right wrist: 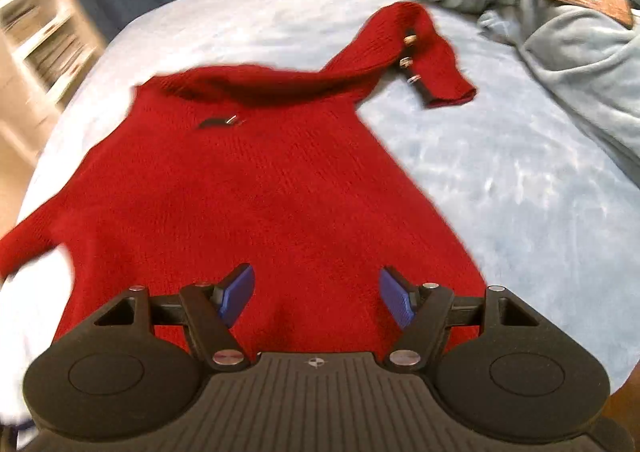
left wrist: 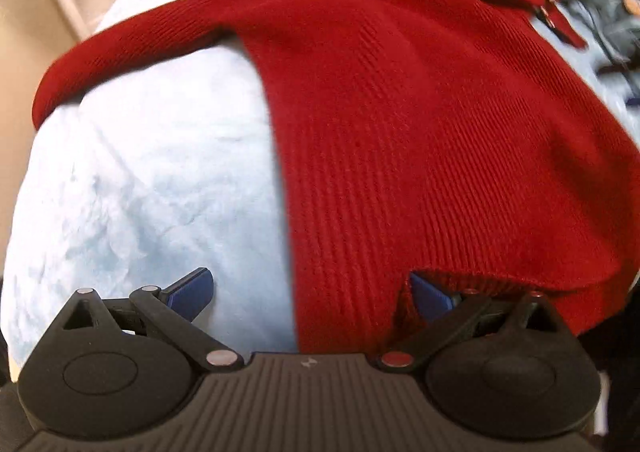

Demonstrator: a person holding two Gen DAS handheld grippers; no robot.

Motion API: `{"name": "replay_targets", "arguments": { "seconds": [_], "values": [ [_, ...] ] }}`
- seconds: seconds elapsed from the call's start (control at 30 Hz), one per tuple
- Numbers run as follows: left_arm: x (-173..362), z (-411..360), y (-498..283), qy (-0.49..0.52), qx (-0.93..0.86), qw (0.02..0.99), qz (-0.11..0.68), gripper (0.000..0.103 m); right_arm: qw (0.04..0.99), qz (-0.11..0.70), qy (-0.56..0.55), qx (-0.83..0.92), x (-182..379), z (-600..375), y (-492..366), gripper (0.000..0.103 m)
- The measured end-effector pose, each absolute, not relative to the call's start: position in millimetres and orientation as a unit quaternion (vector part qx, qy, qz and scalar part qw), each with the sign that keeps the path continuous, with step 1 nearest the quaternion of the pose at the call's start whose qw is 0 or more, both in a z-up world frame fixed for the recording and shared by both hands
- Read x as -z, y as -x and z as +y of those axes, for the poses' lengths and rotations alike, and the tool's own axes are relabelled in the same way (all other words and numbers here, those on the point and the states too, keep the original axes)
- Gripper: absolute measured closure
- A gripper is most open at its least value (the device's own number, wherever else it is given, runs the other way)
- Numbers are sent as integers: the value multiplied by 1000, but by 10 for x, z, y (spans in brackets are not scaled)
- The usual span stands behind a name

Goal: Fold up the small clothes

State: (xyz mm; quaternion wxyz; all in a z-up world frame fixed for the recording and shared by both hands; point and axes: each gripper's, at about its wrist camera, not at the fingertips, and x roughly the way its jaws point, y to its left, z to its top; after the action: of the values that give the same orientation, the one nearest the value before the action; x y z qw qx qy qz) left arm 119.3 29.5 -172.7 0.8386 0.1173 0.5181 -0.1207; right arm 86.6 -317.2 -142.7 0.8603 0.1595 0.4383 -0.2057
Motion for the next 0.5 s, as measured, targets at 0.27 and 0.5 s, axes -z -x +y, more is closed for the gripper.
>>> {"name": "replay_targets", "arguments": {
  "seconds": [0.27, 0.5],
  "values": [
    [1535, 324, -1456, -75, 98, 857, 500, 0, 847, 527, 58, -35, 1871, -2114, -234, 20],
    [1289, 442, -1664, -44, 85, 871, 482, 0, 857, 510, 64, 24, 1969, -2163, -606, 37]
  ]
}}
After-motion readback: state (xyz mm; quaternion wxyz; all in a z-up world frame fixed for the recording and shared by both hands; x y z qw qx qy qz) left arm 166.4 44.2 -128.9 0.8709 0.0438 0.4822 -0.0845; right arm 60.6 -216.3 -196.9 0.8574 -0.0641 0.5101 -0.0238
